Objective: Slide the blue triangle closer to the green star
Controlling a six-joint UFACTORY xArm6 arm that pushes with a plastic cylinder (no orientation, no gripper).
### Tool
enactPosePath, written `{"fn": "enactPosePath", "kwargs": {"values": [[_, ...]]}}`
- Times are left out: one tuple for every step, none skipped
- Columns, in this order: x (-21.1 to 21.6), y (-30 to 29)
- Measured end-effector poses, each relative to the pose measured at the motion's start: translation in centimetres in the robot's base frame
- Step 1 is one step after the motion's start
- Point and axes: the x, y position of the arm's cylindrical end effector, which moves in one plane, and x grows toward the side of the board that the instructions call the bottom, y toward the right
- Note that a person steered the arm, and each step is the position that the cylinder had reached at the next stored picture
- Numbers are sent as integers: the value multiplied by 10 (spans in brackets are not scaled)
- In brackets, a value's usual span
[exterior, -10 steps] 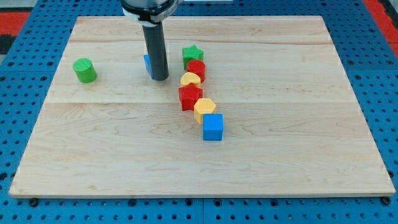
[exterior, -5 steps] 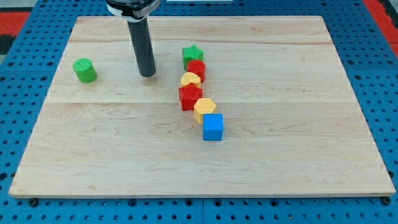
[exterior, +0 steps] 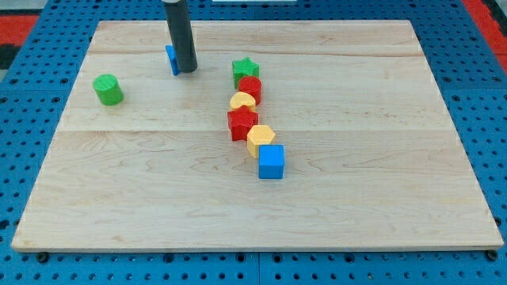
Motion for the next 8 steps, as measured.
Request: {"fn": "enactPosePath", "kwargs": {"values": [[-10, 0], [2, -10], [29, -24], [35, -43], [25, -72], [0, -83], [-6, -68], [-6, -36]]}}
